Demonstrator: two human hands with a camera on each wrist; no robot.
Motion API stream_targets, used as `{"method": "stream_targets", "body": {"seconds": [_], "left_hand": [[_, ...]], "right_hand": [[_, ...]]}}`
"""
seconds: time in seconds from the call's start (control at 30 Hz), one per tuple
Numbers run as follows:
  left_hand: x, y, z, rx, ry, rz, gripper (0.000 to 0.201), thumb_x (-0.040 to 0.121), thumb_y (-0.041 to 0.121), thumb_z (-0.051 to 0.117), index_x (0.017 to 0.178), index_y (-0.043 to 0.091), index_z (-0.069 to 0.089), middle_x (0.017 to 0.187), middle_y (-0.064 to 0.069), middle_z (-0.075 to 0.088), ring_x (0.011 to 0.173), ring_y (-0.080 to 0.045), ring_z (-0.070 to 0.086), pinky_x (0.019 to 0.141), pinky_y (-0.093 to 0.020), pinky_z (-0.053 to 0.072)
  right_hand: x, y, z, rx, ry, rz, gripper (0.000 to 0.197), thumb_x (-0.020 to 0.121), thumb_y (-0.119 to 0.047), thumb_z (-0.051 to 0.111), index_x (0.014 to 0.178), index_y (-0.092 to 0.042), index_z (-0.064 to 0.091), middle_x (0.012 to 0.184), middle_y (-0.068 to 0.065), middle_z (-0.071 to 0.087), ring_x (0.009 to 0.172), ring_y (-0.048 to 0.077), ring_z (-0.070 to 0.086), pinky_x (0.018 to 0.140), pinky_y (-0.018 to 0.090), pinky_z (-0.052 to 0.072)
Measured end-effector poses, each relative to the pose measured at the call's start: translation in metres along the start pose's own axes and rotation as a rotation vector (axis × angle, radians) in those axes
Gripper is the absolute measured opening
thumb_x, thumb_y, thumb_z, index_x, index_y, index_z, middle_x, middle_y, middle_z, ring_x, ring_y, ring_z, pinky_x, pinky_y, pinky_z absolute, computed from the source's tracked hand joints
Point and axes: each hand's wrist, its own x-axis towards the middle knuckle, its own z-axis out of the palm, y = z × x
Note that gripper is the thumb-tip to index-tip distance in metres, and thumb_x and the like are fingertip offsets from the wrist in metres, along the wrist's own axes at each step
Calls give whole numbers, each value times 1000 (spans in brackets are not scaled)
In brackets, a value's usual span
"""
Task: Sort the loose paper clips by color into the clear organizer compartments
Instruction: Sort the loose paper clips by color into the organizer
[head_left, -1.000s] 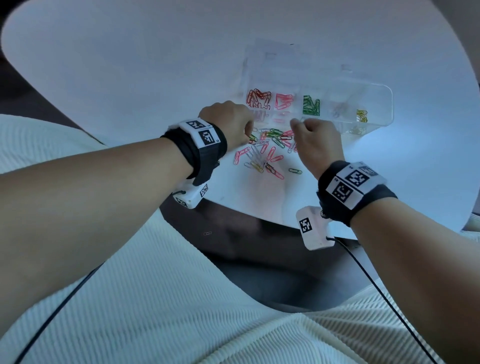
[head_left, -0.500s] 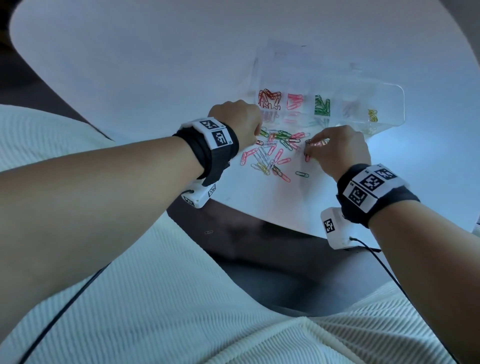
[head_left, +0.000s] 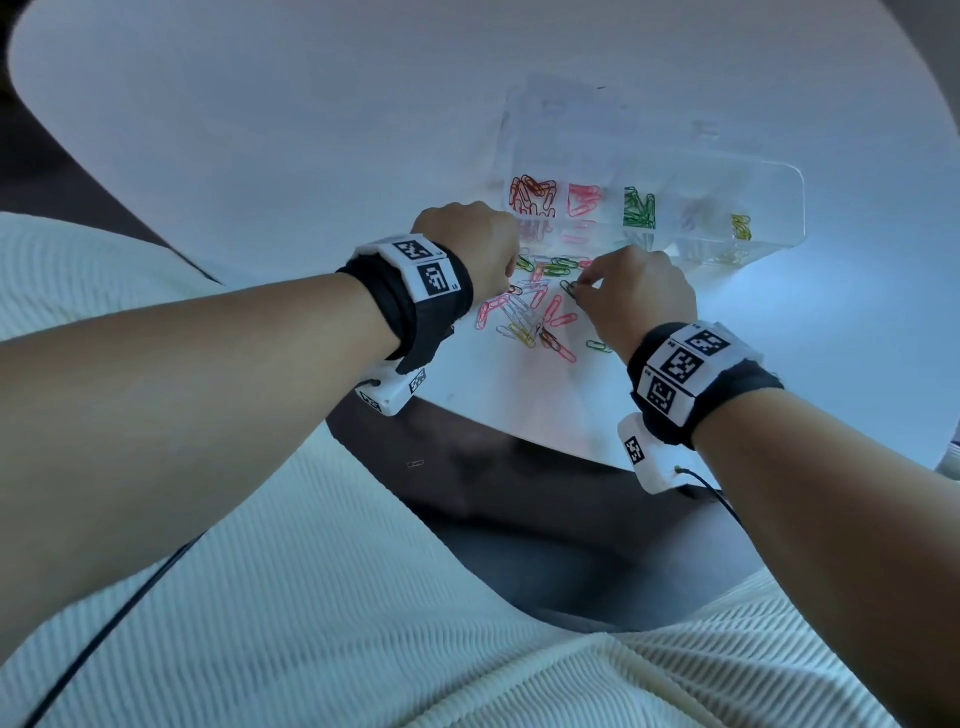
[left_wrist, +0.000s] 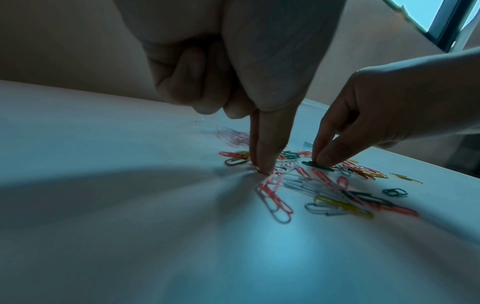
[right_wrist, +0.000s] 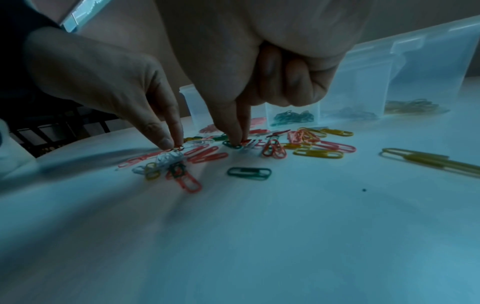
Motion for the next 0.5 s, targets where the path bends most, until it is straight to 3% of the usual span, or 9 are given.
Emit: {"method": "stream_targets", "body": {"seconds": [0.17,0.23,0.3,0.37,0.43,0.5], "left_hand": [[-3,4,0,40,-61,3,8,78,24,66,83,18,64,77,-3,64,66,-24,59,61,-30,45],[-5,2,2,44,-109,1,15,80,29,63,76,16,55,71,-2,59,59,-21,53,58,-29,43],[-7,2,2,21,-152,16,19,85,31,54,81,13,51,74,-3,55,60,-21,49,56,-28,38],[-10,8,-2,-57,-169,45,19,92,25,43,83,10,50,73,-3,48,66,-23,46,53,-26,32],[-8,17,-9,-235,-152,69,26,95,17,38,71,13,45,68,2,41,74,-23,44,51,-26,31],[-6,26,-20,-472,-124,80,36,98,13,40,64,24,37,68,9,38,77,-17,45,56,-15,33]], "right_hand": [[-7,-1,-1,-11,-34,21,19,88,-30,59,96,-20,73,92,9,69,83,30,62,66,28,43],[-9,-1,-2,-13,-42,24,20,89,-32,57,96,-18,71,90,8,67,81,29,61,67,28,43],[-9,-1,-5,74,-32,63,18,89,-32,55,90,-18,65,82,4,62,76,25,57,67,28,42],[-10,0,-8,314,-8,129,18,90,-26,48,77,-16,54,73,1,55,68,21,49,62,29,37],[-14,0,-11,659,-29,210,21,87,-18,42,66,-15,39,61,1,42,55,19,34,55,29,28],[-20,-1,-14,1058,-124,314,21,79,-18,39,60,-18,30,51,-1,27,45,16,19,47,24,20]]}}
